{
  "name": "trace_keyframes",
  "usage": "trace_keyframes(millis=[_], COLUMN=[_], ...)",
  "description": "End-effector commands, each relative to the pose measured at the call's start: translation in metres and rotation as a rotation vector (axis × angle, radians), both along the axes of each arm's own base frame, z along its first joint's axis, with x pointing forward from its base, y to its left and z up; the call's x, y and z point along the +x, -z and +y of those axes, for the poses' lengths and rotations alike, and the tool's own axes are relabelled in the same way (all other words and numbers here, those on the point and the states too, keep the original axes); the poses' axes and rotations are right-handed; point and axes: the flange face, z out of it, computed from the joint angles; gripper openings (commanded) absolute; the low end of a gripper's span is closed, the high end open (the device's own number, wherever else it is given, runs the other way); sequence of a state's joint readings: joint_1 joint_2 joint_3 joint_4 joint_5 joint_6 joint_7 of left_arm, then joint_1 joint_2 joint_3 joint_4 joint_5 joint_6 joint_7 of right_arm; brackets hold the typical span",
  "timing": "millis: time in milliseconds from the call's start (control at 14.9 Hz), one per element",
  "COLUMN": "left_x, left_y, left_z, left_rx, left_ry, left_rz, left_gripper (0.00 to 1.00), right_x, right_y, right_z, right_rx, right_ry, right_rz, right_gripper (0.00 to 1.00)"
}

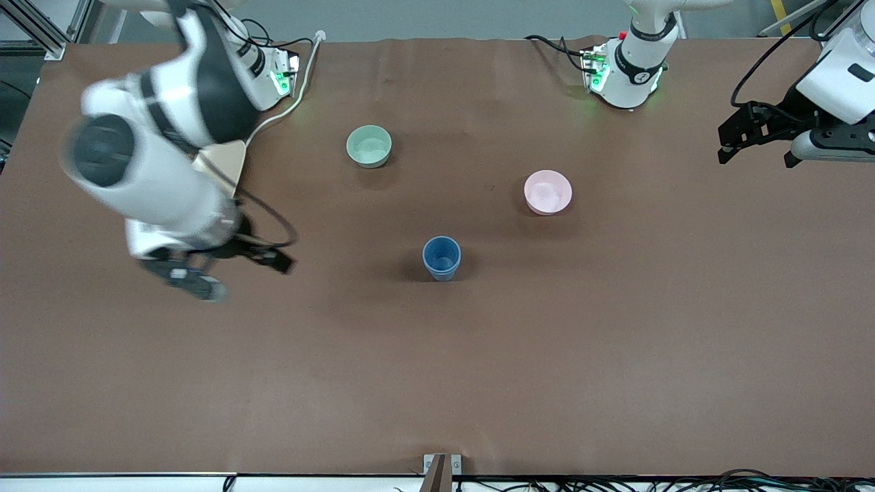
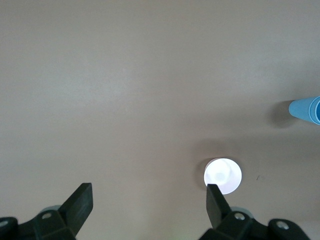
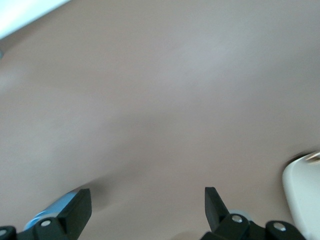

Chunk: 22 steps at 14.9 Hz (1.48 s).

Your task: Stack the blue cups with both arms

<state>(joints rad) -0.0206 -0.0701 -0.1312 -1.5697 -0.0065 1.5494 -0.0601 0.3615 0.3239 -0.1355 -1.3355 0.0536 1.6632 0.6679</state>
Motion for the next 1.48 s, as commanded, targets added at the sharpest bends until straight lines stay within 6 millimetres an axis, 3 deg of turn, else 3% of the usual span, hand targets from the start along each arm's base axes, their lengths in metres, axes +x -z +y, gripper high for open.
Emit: trace_keyframes(millis=[0,67,201,336,403,470,537,604,1410], left_x=[-0.005,-0.006,-0.011,-0.013,-0.014,-0.015,-0.016,-0.017,-0.012], left_y=[-0.008,-0.007,-0.007,-0.01,-0.01,-0.009,-0.009,-0.008,-0.013], left_z=[0.003,0.005,0.007,0.011,0.011,0.011,0.011,0.011,0.01], left_rx=[0.01,0.011,0.016,0.016,0.017,0.018,0.019,0.02,0.016], left_ry=[0.012,0.01,0.007,-0.001,0.001,0.001,0.001,0.001,-0.004], left_rz=[-0.005,0.007,0.034,0.031,0.036,0.046,0.054,0.057,0.043], left_gripper=[1.0,1.0,1.0,1.0,1.0,1.0,1.0,1.0,1.0], right_x=[-0.008,-0.014,-0.034,-0.059,-0.072,-0.083,-0.089,-0.097,-0.096], right_y=[-0.034,-0.048,-0.076,-0.104,-0.119,-0.126,-0.113,-0.119,-0.12], right_z=[-0.095,-0.132,-0.185,-0.219,-0.226,-0.23,-0.231,-0.235,-0.229], right_rx=[-0.011,-0.005,-0.004,-0.006,-0.007,-0.008,-0.023,-0.04,-0.035], right_ry=[-0.105,-0.155,-0.24,-0.267,-0.283,-0.276,-0.27,-0.268,-0.272], right_rz=[-0.022,-0.026,-0.023,-0.03,-0.036,-0.032,0.0,-0.018,-0.022], right_gripper=[1.0,1.0,1.0,1.0,1.0,1.0,1.0,1.0,1.0])
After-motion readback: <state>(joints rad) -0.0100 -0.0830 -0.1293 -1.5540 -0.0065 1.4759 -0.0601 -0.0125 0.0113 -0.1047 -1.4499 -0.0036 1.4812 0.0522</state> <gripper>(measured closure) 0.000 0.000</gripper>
